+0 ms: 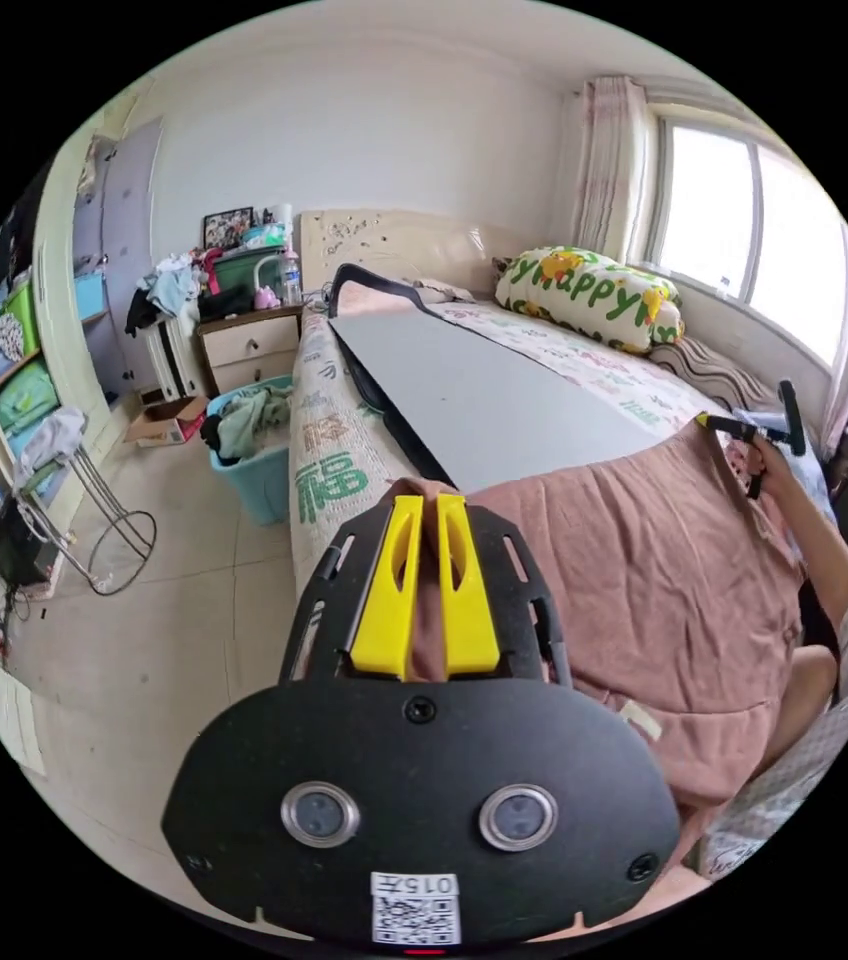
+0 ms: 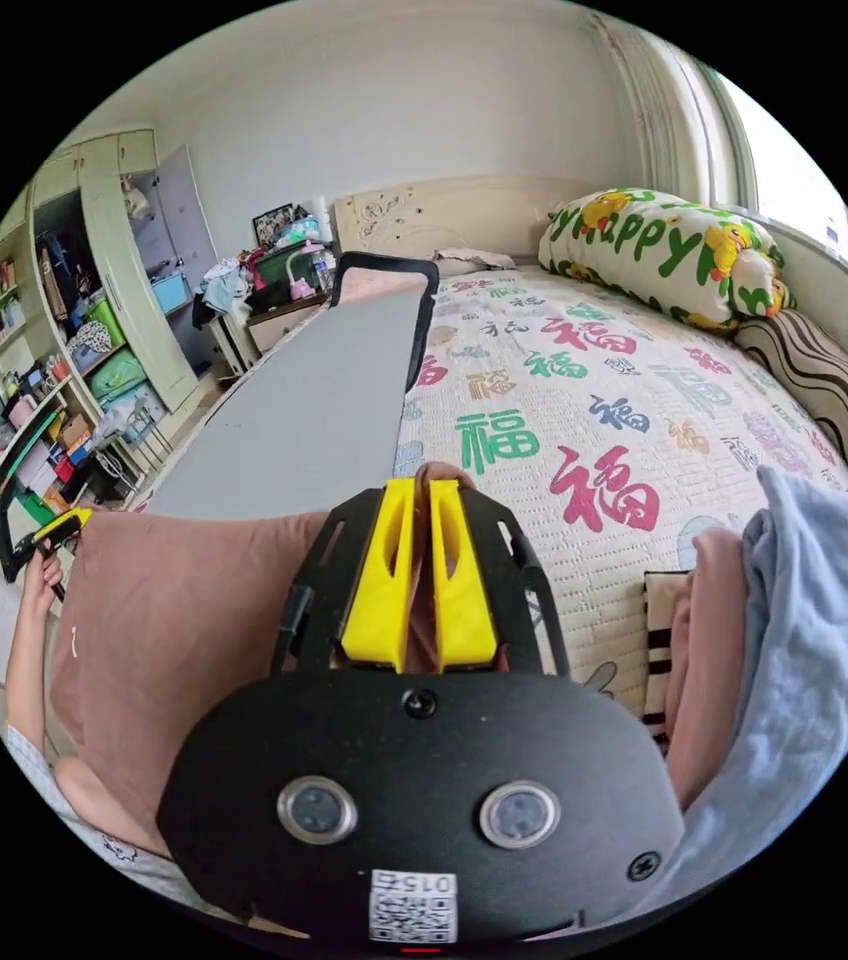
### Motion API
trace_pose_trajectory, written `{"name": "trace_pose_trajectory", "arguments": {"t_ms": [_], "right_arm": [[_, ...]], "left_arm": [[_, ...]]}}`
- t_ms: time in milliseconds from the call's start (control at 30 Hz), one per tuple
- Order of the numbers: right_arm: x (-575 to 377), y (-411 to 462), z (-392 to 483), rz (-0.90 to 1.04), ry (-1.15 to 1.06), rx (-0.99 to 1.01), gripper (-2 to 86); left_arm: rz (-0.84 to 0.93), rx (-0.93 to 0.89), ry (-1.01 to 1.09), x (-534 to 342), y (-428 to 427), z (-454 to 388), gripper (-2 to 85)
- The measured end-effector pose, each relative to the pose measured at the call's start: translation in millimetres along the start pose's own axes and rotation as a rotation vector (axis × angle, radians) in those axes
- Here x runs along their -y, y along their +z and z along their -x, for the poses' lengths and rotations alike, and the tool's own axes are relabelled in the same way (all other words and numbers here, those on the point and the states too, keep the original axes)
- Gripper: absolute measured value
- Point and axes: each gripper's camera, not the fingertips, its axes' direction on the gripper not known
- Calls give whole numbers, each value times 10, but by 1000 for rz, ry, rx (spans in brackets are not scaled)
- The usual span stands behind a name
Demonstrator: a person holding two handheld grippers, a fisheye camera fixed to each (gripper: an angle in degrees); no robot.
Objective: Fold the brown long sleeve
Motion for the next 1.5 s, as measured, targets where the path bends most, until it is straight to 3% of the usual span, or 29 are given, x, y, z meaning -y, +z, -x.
{"name": "trace_pose_trajectory", "arguments": {"t_ms": [200,267,333,433,567,733,1133,1333,1500], "right_arm": [[-434,-31,215,-5,-186,-141,37],[-618,-272,360,-47,-257,-160,33],[-754,-513,504,-89,-314,-138,35],[-993,-958,760,-144,-401,-45,42],[-1375,-1416,1102,-118,-519,137,47],[-1969,-1579,1431,3,-666,320,62],[-2413,-1278,1809,106,-741,191,88],[-2471,-1233,1830,127,-738,241,37],[-2526,-1288,1747,93,-719,223,9]], "left_arm": [[-25,66,79,-332,-434,-161,12],[-137,-172,76,-449,-850,-260,19],[-230,-293,116,-518,-1160,-446,25],[-300,-323,220,-577,-1527,-891,34],[-150,-277,447,-600,-1667,-1635,67],[-77,-310,534,-966,-1619,-2101,80],[213,-267,614,-1155,-1235,-2313,86],[172,-242,620,-1138,-1305,-2302,80],[58,-320,491,-1027,-1453,-2074,81]]}}
